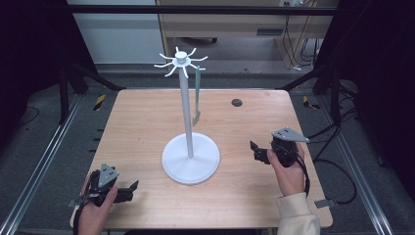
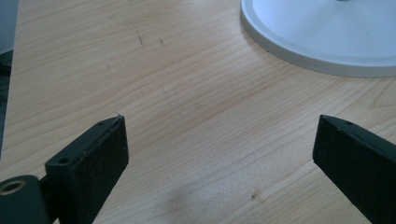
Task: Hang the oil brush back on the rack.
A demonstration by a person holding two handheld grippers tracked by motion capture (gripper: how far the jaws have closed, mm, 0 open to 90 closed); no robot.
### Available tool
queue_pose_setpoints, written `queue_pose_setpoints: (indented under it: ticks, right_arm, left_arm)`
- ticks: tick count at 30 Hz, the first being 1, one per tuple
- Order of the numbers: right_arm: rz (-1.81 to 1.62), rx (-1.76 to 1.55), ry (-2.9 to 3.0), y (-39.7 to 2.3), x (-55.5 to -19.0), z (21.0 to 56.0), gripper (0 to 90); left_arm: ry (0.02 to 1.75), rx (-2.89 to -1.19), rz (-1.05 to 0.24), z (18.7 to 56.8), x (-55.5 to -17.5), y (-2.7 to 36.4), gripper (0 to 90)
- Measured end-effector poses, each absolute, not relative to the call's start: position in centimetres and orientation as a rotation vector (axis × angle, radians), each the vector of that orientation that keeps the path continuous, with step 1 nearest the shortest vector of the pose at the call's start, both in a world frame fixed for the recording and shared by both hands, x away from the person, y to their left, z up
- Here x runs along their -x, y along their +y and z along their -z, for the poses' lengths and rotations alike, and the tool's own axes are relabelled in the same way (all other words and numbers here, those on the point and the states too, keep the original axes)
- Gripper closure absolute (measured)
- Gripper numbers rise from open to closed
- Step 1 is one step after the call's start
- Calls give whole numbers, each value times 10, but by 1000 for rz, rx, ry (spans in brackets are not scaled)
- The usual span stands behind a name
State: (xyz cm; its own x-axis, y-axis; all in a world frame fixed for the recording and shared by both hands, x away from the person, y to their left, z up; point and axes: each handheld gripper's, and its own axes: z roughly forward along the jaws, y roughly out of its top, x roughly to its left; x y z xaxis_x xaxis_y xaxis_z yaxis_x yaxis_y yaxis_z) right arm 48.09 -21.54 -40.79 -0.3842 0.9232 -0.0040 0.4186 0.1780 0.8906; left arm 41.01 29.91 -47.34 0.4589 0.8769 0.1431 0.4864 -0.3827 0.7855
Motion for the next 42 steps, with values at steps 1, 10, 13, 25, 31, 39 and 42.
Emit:
queue_pose_setpoints:
  ticks: [1,10,13,25,31,39,42]
  right_arm:
    - [-1148,-1271,1894,-216,-482,413,118]
    - [-1043,-1314,1952,-213,-499,435,123]
    - [-1038,-1307,1958,-211,-504,438,151]
    - [-1014,-1349,2000,-212,-518,461,143]
    - [-985,-1350,1974,-209,-521,466,143]
    - [-975,-1381,2052,-202,-520,475,120]
    - [-972,-1389,2067,-200,-519,474,118]
  left_arm:
    - [1132,-2032,-744,473,-410,300,31]
    - [1122,-2041,-767,475,-412,301,31]
    - [1127,-2036,-766,475,-412,301,31]
    - [1124,-2031,-766,475,-412,300,31]
    - [1119,-2033,-767,475,-413,299,31]
    - [1115,-2029,-769,475,-412,299,30]
    - [1114,-2031,-769,475,-413,299,31]
